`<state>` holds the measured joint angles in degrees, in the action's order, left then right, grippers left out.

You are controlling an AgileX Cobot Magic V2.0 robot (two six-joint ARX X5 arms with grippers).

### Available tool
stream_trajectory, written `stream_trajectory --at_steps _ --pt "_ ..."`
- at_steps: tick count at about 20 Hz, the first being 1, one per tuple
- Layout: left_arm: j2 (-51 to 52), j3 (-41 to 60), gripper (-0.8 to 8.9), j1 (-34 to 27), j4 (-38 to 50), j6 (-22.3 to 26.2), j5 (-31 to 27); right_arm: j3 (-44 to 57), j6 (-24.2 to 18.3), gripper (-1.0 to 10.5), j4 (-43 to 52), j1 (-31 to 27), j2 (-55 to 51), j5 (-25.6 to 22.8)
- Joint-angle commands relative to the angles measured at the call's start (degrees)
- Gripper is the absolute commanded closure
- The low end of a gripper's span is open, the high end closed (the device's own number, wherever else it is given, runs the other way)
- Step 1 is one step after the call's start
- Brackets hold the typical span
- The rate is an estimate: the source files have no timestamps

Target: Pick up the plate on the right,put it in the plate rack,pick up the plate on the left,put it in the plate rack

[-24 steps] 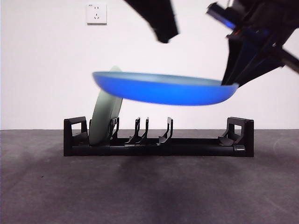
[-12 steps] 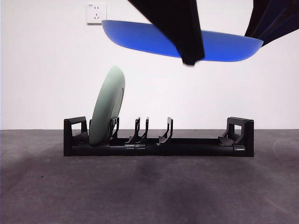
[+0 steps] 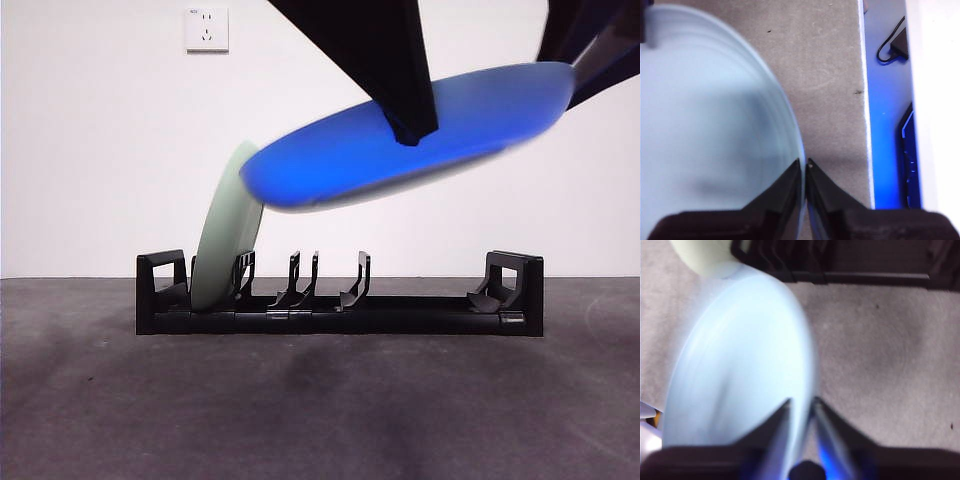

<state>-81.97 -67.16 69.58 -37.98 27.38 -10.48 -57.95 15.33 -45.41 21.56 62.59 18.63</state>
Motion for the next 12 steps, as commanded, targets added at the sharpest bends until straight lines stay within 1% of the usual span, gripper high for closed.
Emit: stream_trajectory --at_steps 1,4,6,7,8,9,11,12 --pt "-0.6 0.3 8.22 0.1 0.3 -0.4 0.1 -0.2 -2.1 5.9 1.0 -0.9 -1.7 0.5" --pt "-0.6 0.3 8.22 -0.1 2.3 -1.2 0.1 -0.3 -2.1 5.9 4.4 -3.0 -5.3 0.4" --pt "-0.6 0.3 8.22 -0.9 5.2 -3.4 0.2 -0.3 -2.1 6.0 7.8 -4.6 -8.5 0.2" --pt "-0.6 0.3 8.22 -2.0 7.1 -4.9 0.3 -0.2 -2.1 6.0 9.7 -5.5 -10.7 -1.5" --pt "-0.6 0.3 8.22 -3.2 9.1 -6.7 0.5 -0.3 -2.1 6.0 11.2 -5.9 -12.5 -4.5" --pt "-0.6 0.3 8.22 -4.8 11.2 -8.7 2.3 -0.3 -2.2 6.0 12.0 -6.1 -14.5 -8.6" --pt "-0.6 0.3 8.22 -8.8 15.7 -12.8 8.8 -0.3 -3.0 6.0 12.6 -6.1 -18.0 -15.9" --pt "-0.6 0.3 8.22 -10.9 18.3 -14.7 11.8 -0.3 -3.5 6.0 12.6 -6.1 -19.4 -18.3"
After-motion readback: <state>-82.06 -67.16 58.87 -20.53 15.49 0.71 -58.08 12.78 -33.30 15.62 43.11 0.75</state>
